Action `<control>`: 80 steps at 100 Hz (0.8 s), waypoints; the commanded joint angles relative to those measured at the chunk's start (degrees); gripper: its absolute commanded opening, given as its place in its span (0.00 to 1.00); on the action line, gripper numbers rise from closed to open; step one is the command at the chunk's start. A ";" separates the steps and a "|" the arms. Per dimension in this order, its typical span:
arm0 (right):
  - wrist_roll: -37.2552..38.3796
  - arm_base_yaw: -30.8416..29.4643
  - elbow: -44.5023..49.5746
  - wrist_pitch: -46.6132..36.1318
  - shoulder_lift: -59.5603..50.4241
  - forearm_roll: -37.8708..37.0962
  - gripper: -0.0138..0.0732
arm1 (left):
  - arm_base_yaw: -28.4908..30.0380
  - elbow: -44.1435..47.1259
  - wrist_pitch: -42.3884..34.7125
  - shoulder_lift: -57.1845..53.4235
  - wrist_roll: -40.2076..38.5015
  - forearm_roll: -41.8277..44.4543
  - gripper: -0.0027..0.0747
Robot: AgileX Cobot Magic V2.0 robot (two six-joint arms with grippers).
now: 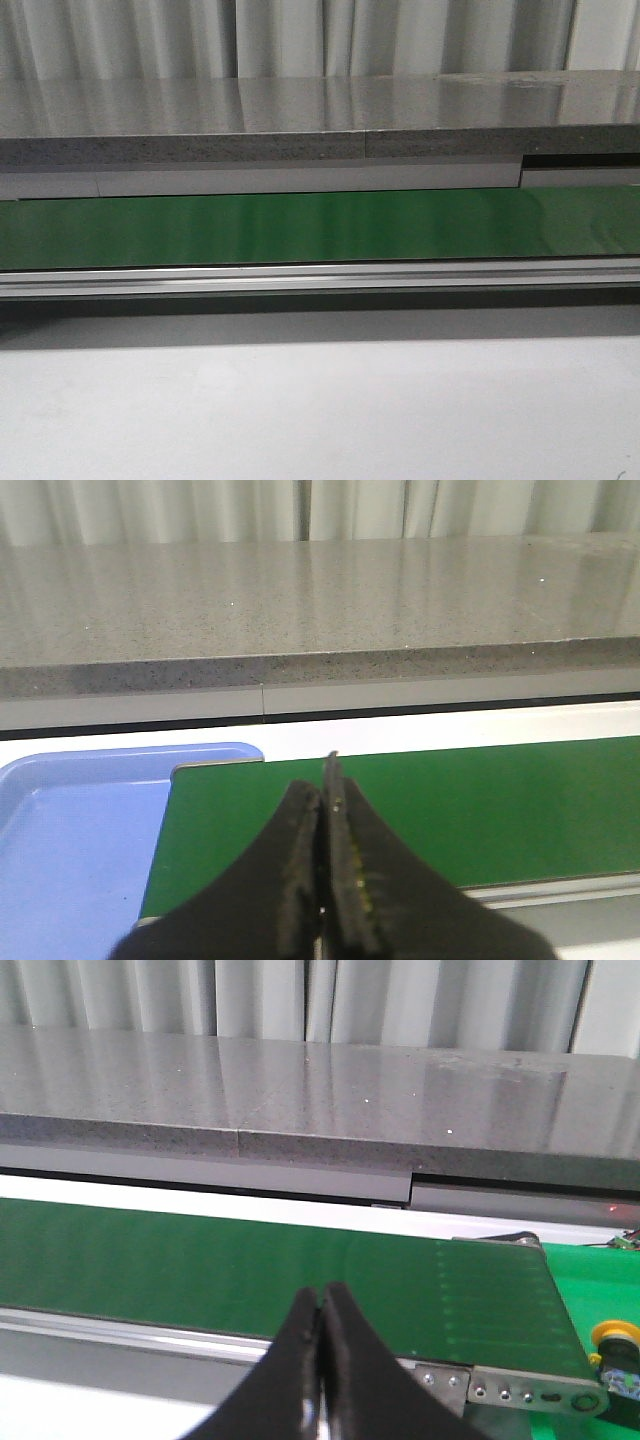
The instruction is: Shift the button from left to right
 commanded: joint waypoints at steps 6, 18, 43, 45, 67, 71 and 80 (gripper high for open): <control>0.41 -1.43 2.60 -5.57 -3.49 -0.71 0.08 | -0.51 -1.51 -4.69 0.17 0.05 -0.77 0.01; 0.41 -2.93 5.27 -6.76 -5.71 -0.71 0.08 | -0.51 -1.51 -4.69 0.17 0.05 -0.77 0.01; 0.52 -4.52 8.52 -10.32 -5.65 -0.52 0.08 | -0.51 -1.51 -4.69 0.17 0.05 -0.77 0.01; 0.52 -4.52 8.52 -10.32 -5.65 -0.52 0.08 | -0.51 -1.51 -4.69 0.17 0.05 -0.77 0.01; 0.52 -4.52 8.52 -10.32 -5.65 -0.52 0.08 | -0.51 -1.51 -4.69 0.17 0.05 -0.77 0.01; 0.52 -4.52 8.52 -10.32 -5.65 -0.52 0.08 | -0.51 -1.51 -4.69 0.17 0.05 -0.77 0.01; 0.52 -4.52 8.52 -10.32 -5.65 -0.52 0.08 | -0.51 -1.51 -4.69 0.17 0.05 -0.77 0.01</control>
